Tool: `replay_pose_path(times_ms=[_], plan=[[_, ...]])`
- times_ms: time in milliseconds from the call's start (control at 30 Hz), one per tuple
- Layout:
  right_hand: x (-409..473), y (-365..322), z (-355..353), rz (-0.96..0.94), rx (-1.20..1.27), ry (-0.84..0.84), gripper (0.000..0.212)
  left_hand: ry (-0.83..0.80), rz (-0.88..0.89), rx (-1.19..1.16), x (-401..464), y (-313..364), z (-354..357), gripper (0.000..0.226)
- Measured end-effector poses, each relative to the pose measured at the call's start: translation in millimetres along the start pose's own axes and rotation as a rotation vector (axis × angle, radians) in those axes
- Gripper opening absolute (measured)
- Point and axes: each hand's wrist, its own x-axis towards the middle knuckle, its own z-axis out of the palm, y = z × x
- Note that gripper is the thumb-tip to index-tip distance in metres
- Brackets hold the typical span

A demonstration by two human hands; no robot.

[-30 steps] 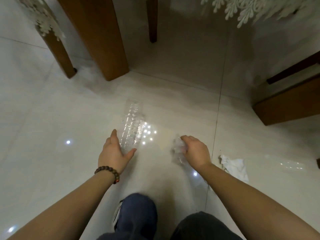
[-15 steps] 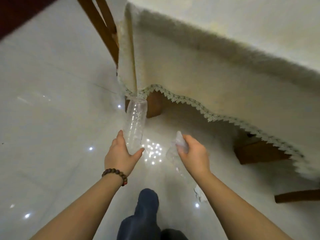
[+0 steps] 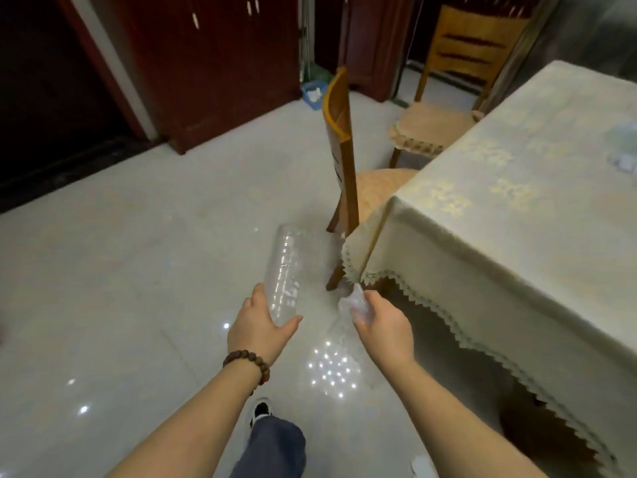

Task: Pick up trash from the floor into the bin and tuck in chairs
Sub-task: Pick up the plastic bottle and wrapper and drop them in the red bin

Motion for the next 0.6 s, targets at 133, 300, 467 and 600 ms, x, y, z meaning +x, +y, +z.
replay_pose_path(times_ms=[133,300,467,600], plan=[[52,-52,21,-0.035,0.018,0.014,0.028,0.032,-0.043,-0.010,53,-20,-34,0.079],[146,-116,70,-0.055,0.006,-0.022,0.015,0.046,-0.077,-0.015,154,-54,-73,0.081],[235,-186,107,-0.034,-0.009,-0.009,0.014,0.043,-0.074,0.007,257,-82,-121,0.077],[299,-226,122,-0.044,-0.003,0.000,0.023,0.034,-0.078,0.031,339,-88,-151,0.075]])
